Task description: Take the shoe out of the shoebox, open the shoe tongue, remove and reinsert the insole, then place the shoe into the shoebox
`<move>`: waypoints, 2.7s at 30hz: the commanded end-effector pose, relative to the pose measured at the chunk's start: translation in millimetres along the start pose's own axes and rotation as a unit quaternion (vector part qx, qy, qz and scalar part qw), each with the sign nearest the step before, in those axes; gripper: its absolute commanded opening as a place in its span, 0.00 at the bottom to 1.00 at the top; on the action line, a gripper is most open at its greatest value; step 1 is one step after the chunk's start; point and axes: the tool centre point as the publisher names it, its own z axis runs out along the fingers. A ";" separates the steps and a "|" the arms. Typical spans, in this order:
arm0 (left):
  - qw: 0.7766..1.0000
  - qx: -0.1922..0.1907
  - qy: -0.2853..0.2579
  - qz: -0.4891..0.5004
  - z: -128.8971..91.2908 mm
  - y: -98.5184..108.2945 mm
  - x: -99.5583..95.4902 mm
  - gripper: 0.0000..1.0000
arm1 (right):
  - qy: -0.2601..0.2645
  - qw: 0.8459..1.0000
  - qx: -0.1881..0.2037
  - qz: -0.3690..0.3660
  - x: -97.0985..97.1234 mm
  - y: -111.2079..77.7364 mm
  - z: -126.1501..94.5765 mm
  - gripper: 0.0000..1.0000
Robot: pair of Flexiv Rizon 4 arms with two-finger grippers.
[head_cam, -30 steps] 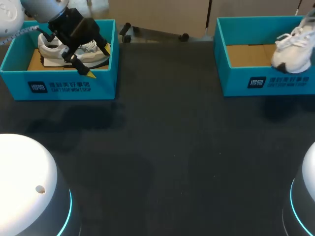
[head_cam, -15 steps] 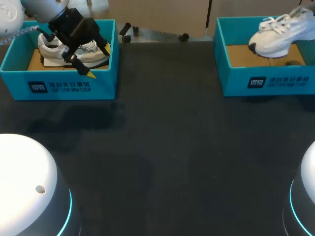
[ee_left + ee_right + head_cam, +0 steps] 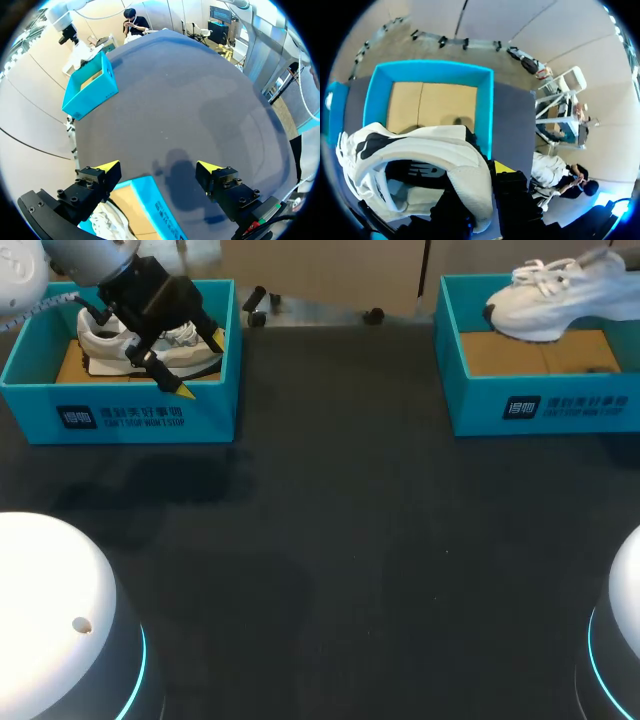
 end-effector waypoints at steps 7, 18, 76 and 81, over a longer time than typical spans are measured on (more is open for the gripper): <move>1.000 -0.001 0.000 0.000 -0.1 0.1 0.2 1.00 | -0.013 0.996 -0.001 0.092 2.9 -21.7 1.4 0.00; 1.000 -0.001 0.000 0.000 -0.1 0.1 0.2 1.00 | -0.014 0.997 0.005 0.069 3.9 -22.4 3.8 0.00; 1.000 -0.001 0.000 0.000 -0.1 0.1 0.2 1.00 | -0.041 0.995 -0.002 0.091 16.7 27.3 107.9 0.00; 1.000 -0.001 0.000 0.000 -0.1 0.1 0.2 1.00 | -0.041 0.995 0.002 0.091 14.6 27.5 118.7 0.00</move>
